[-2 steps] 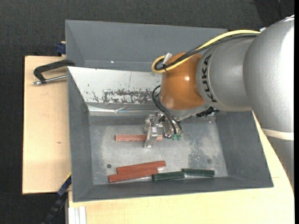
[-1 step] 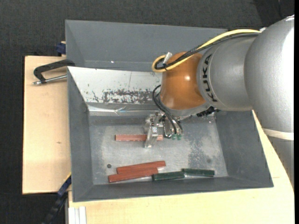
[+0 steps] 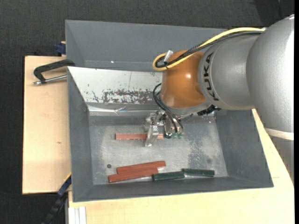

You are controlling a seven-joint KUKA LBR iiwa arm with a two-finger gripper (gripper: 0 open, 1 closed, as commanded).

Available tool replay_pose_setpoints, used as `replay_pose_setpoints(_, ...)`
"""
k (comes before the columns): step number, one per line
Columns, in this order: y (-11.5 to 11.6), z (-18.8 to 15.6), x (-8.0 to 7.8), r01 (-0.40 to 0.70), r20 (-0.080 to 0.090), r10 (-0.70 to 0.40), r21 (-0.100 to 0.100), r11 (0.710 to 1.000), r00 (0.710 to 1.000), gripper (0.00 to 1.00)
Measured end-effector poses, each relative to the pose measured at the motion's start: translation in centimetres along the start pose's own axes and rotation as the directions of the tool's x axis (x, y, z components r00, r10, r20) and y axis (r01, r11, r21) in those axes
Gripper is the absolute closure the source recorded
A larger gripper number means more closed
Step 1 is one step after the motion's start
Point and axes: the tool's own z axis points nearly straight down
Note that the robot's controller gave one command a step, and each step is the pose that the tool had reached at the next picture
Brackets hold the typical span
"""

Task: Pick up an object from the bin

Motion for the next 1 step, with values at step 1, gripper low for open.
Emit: replay_pose_setpoints(1,0.01,-0.96,0.05,0.0,-0.002,0.0,0.0,1.0,1.0,1.0)
